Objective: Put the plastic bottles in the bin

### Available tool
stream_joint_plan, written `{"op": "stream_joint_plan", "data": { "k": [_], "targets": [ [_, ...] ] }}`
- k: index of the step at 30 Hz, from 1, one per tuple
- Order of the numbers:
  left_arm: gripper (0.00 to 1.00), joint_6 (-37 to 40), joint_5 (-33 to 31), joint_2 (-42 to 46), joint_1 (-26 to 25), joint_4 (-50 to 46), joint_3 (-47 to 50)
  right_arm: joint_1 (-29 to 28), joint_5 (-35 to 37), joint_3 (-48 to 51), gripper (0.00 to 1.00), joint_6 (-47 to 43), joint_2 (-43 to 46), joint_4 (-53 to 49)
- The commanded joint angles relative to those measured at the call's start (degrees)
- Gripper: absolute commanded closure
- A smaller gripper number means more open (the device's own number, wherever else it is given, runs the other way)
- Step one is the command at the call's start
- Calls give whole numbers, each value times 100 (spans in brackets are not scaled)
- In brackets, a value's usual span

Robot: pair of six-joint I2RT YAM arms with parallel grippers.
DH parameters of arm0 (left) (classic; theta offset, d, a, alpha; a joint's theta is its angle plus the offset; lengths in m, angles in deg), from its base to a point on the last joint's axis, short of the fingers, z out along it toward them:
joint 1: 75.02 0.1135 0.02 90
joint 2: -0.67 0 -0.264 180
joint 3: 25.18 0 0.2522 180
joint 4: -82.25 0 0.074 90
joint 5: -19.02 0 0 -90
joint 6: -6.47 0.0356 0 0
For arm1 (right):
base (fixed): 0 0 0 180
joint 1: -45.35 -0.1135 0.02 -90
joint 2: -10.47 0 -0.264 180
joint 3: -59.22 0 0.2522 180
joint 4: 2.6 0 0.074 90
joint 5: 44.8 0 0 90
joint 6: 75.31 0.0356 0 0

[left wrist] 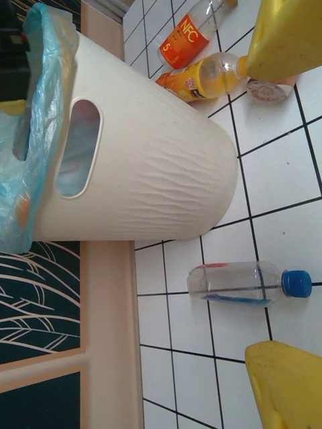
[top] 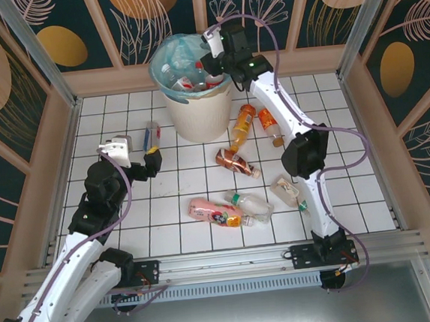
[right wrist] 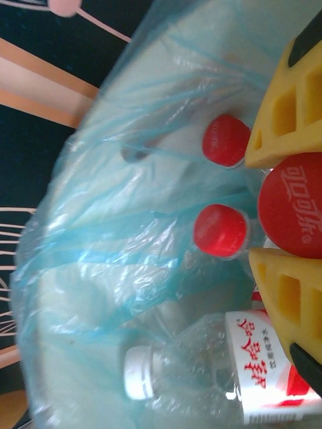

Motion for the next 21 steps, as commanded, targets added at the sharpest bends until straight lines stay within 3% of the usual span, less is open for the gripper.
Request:
{"op": "stream_joint_plan", "data": {
  "k": [1, 8, 12, 15, 21],
  "targets": [
    [1, -11, -52, 42, -6, 186, 82, 11, 120, 95, 94, -252, -298, -575],
    [1, 6, -59, -20, -6, 204, 65, -73, 69, -41, 84, -293, -401, -640],
    [1, 31, -91, -33, -7, 195, 40, -194, 88, -582, 53, -232, -310, -752],
    [2, 59, -203, -33, -6, 92, -117, -320, 244, -683, 36, -184, 73, -511],
    [1, 211, -250, -74, -6, -506, -762, -442, -109, -536, 30, 266, 1121, 10]
  ]
}}
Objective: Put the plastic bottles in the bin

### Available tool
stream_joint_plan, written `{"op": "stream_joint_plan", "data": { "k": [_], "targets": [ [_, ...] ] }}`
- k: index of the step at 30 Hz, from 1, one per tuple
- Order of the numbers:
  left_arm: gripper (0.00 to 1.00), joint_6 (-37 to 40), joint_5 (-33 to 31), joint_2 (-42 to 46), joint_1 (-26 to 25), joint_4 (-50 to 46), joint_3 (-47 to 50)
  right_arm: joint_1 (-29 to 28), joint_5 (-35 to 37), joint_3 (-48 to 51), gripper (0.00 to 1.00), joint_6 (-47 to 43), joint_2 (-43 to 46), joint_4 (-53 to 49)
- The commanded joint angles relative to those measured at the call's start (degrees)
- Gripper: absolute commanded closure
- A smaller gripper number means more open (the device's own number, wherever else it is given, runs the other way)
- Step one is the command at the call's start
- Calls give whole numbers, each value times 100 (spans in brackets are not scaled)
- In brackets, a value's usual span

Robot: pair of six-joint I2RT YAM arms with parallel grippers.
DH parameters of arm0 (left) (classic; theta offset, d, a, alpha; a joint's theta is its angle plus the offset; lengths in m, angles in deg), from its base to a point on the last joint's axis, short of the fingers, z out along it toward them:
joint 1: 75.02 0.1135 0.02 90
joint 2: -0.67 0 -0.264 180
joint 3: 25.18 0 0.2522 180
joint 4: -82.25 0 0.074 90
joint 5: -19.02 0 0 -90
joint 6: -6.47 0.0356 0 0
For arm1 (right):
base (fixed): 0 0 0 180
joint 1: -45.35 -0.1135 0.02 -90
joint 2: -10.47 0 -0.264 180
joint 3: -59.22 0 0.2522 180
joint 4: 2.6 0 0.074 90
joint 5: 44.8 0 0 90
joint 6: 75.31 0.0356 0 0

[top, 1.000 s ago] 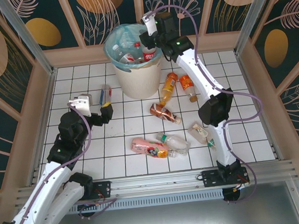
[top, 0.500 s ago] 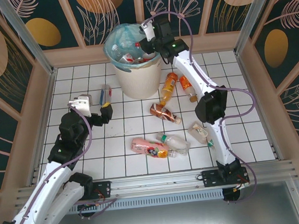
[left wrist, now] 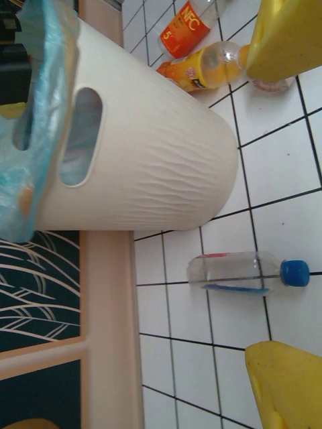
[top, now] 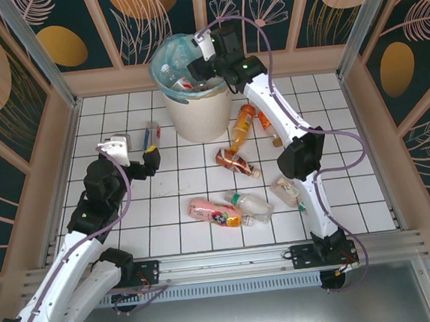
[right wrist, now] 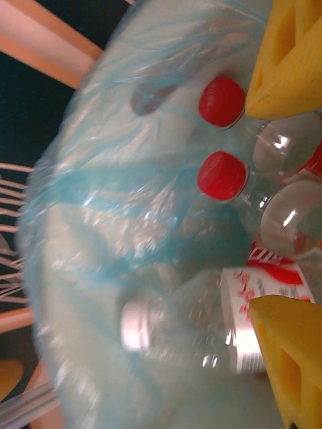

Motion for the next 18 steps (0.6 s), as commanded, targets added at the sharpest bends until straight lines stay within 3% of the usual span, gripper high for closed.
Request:
{"op": "stream_joint_plan", "data": {
  "k": [1, 8, 18],
  "targets": [
    [1, 179, -80, -29, -7, -378, -603, -85, -316, -19, 30, 373, 1181, 451],
    [10, 818, 553, -350, -8, -1649, -1585, -231, -789, 1226, 30, 753, 2588, 513],
    [18, 1706, 1836, -537, -112, -2459, -2098, -621, -537, 5393, 32, 1010, 5312, 1055]
  ]
}}
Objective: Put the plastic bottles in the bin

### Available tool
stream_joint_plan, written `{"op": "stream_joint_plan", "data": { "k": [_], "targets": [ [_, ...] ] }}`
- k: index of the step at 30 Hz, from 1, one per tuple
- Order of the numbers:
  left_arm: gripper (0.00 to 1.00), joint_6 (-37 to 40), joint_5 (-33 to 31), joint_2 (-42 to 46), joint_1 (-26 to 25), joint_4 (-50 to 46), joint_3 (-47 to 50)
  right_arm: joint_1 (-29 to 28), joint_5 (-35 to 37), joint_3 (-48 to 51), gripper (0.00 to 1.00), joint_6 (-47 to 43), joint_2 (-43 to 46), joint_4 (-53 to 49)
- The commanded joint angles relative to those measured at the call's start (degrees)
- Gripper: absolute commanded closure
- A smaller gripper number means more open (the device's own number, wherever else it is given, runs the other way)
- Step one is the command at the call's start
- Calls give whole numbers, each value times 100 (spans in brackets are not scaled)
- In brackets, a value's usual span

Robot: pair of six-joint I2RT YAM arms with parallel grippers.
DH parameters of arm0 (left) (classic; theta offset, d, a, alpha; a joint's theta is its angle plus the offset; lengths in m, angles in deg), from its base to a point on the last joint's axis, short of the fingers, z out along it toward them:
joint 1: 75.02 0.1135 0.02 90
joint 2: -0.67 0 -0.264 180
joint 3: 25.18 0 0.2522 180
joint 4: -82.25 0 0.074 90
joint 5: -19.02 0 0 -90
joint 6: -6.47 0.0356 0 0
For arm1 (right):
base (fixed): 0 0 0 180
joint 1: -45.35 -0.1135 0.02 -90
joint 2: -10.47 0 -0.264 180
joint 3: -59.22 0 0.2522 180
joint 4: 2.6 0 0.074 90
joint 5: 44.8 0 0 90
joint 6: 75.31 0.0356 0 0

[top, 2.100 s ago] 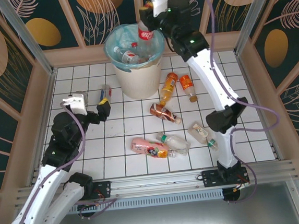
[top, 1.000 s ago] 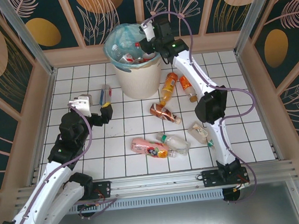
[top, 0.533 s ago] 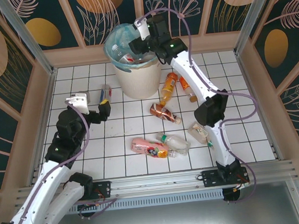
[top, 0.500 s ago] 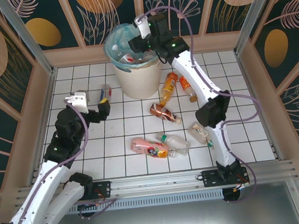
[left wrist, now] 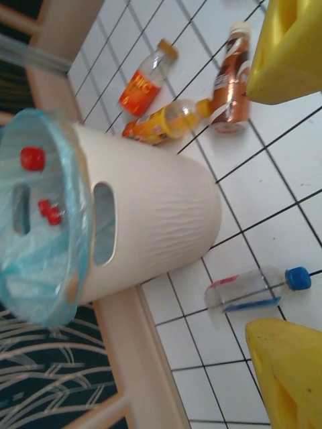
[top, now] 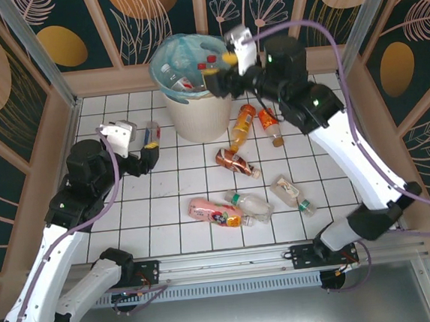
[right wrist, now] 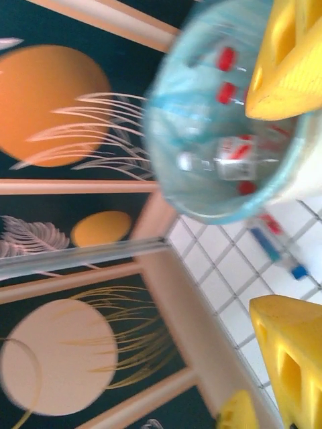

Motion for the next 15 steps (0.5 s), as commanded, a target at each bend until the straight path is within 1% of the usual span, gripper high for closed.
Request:
{"op": "stream_joint_plan", "data": {
  "k": [1, 3, 5, 7, 8, 11, 13, 15],
  "targets": [
    [18, 563, 630, 47, -136, -336, -40, 18, 42, 1310, 32, 308, 668, 258],
    [19, 735, 663, 95, -322, -284, 71, 20, -23, 2061, 33, 470, 1139, 256],
    [19, 950, 690, 135, -584, -233, 204, 26, 154, 2580, 34, 815, 1447, 97],
    [18, 1192, 690, 122, -862, -168, 267, 36, 371, 3038, 37, 1233, 1693, -85],
    [18, 1302, 669, 71, -978, -126, 451, 53, 394, 3282, 39, 1443, 1823, -171],
    [20, 1499, 499, -221, -1263, -57, 477, 189, 305, 3885, 43, 2125, 2130, -396],
    [20, 1742, 415, -415, -1530, -49, 482, 278, 46, 4293, 46, 2531, 2334, -474],
    [18, 2067, 329, -569, -1833, -30, 552, 287, -122, 4689, 47, 2859, 2605, -484]
  ]
}}
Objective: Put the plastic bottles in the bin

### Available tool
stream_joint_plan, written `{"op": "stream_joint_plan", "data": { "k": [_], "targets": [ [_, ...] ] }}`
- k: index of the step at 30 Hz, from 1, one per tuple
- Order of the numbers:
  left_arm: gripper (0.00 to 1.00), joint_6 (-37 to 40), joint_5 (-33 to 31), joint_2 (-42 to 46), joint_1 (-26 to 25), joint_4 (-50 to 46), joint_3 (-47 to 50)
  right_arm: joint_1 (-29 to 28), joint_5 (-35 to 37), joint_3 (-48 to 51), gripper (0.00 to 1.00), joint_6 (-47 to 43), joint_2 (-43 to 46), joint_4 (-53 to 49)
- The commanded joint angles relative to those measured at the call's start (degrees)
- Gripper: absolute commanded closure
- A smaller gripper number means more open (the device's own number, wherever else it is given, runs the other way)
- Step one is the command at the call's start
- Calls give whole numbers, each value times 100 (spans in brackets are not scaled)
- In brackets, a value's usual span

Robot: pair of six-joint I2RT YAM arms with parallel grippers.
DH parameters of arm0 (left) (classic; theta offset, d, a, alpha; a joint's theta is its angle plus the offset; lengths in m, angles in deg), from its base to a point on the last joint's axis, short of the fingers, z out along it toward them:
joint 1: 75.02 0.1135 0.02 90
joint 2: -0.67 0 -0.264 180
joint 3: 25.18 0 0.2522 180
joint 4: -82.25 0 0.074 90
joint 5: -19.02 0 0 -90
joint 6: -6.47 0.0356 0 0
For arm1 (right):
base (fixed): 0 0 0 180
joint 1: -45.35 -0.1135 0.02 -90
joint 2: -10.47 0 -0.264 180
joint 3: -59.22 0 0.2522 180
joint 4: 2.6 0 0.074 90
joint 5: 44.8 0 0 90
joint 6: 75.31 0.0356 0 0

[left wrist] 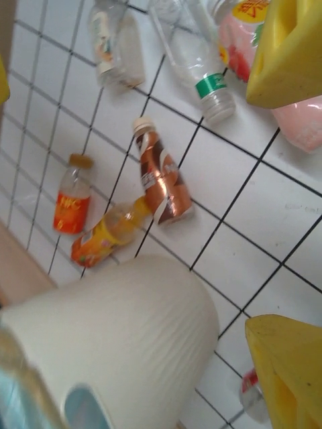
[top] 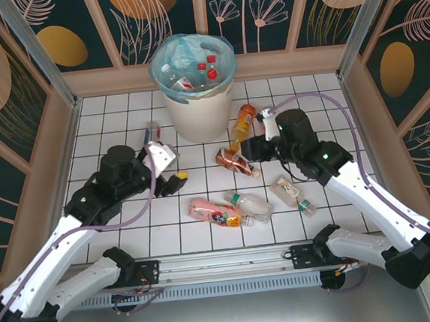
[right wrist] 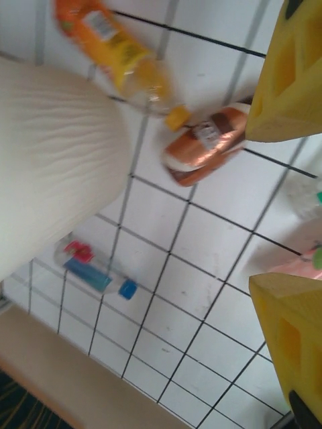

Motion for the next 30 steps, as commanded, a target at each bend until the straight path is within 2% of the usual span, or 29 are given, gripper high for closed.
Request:
{"op": "stream_joint_plan", "data": {
  "k": [1, 3, 7, 12, 24, 28, 30],
  "targets": [
    [17, 772, -148, -216, -450, 103, 143, 32, -407, 562, 47, 888, 427, -177],
    [15, 1039, -173, -389, -769, 66, 229, 0, -574, 802, 47, 962, 594, -289],
    [10, 1420, -381, -811, -1580, -129, 475, -23, -366, 792, 48, 969, 694, -876],
    [7, 1547, -679, -1384, -2321, 4, 954, -24, -208, 767, 48, 928, 889, -812],
    [9, 1939, -1207, -2220, -2436, 1314, 1645, -40, -313, 789, 48, 880, 838, -580],
    [14, 1964, -1237, -2645, -2439, 1385, 1675, -47, -334, 878, 48, 905, 866, -470],
    [21, 1995, -1220, -2822, -2438, 1364, 1675, -49, -373, 891, 48, 906, 835, -421]
  ]
}}
